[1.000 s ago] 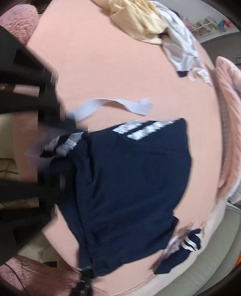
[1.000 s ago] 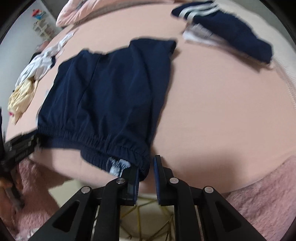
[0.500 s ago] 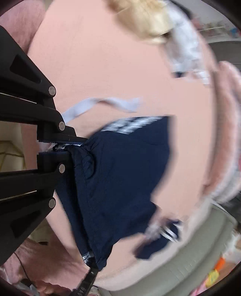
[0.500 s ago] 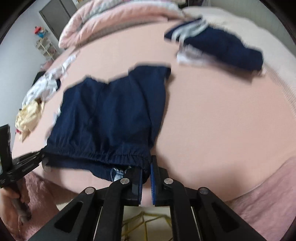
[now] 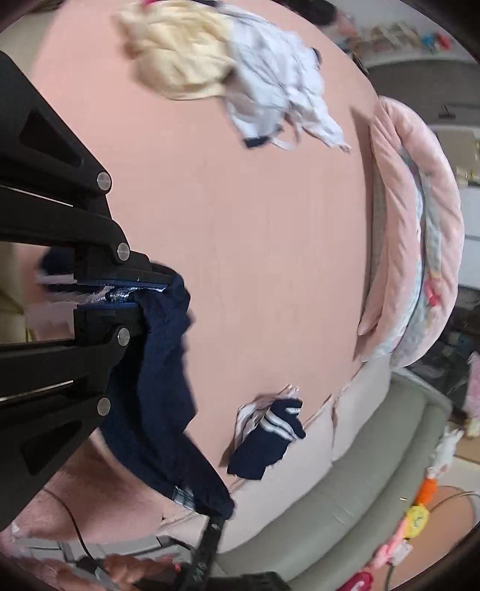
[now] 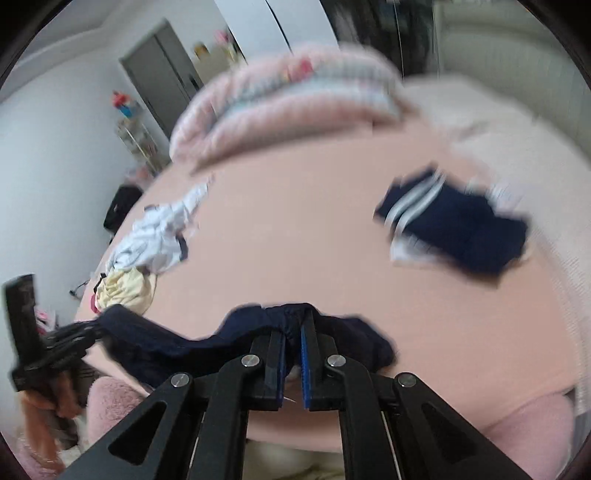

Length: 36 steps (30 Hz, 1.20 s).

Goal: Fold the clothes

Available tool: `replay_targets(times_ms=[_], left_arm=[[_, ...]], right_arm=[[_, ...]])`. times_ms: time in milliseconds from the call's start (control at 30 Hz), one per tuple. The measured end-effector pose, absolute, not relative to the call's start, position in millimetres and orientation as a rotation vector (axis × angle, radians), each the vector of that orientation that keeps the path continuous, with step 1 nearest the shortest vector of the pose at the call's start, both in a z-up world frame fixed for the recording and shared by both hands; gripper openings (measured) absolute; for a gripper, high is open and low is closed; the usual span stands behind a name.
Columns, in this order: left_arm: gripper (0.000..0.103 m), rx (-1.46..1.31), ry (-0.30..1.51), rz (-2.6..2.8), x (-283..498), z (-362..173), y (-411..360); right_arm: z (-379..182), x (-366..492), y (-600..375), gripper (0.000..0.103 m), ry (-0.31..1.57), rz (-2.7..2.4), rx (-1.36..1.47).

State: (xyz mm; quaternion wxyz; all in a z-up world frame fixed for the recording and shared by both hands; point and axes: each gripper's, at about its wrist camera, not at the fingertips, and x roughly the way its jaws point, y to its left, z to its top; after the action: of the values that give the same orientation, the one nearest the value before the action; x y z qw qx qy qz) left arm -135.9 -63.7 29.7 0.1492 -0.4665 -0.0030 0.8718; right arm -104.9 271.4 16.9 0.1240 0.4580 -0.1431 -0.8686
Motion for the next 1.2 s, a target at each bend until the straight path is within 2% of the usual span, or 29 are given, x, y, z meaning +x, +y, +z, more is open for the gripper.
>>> replay_targets(times_ms=[67, 167, 267, 367, 433, 533, 667, 800, 867, 1000, 1100, 1167, 1200], left_arm=[[0.005, -1.195, 0.024, 2.579, -155.6, 83.8, -61.4], [0.005, -0.967, 0.028, 2.682, -170.1, 158.2, -63.2], [0.005, -0.743, 0.066, 2.802, -164.0, 219.1, -67.6], [0.006, -0.671, 0.072, 2.819, -146.0, 231.9, -75.2], [0.006, -0.739, 0.044, 2.787, -138.2, 207.0, -79.6], [0.007, -1.017, 0.031, 2.714, -140.1, 117.8, -75.5], [0.007, -1.366, 0.022, 2.59, -140.3, 1.2, -69.1], [0.006, -1.639, 0.094, 2.539, -131.6, -96.3, -69.0], [0.006, -1.674, 0.078, 2.524, -126.9, -108.4, -71.7], [0.007, -1.723, 0.091, 2.5, -118.8, -125.6, -73.1], [0.007, -1.712, 0.181, 2.498, -115.7, -120.6, -65.2], [0.008, -1.658, 0.148, 2.521, -110.7, -110.2, -66.7], [0.012, -1.627, 0.126, 2.536, -107.8, -104.4, -68.4]], right_arm=[[33.6, -132.6, 263.3, 0.004, -0.36, -2.534, 1.302], [102.6, -158.4, 249.5, 0.004, -0.192, -2.654, 1.086], [174.9, -162.1, 253.4, 0.004, -0.243, -2.703, 0.844], [217.3, -151.3, 258.1, 0.004, -0.259, -2.752, 0.666], [219.2, -141.2, 261.2, 0.005, -0.274, -2.765, 0.625], [176.1, -135.5, 263.5, 0.004, -0.302, -2.726, 0.738], [51.6, -133.9, 260.2, 0.005, -0.336, -2.634, 1.093], [-85.5, -126.1, 253.6, 0.005, -0.366, -2.49, 1.498], [-127.7, -113.1, 250.2, 0.005, -0.382, -2.423, 1.613], [-153.7, -96.5, 237.7, 0.005, -0.275, -2.434, 1.642], [-143.2, -99.1, 231.8, 0.005, -0.226, -2.465, 1.614], [-140.4, -99.2, 229.3, 0.005, -0.22, -2.48, 1.589], [-138.3, -97.7, 227.9, 0.006, -0.219, -2.487, 1.575]])
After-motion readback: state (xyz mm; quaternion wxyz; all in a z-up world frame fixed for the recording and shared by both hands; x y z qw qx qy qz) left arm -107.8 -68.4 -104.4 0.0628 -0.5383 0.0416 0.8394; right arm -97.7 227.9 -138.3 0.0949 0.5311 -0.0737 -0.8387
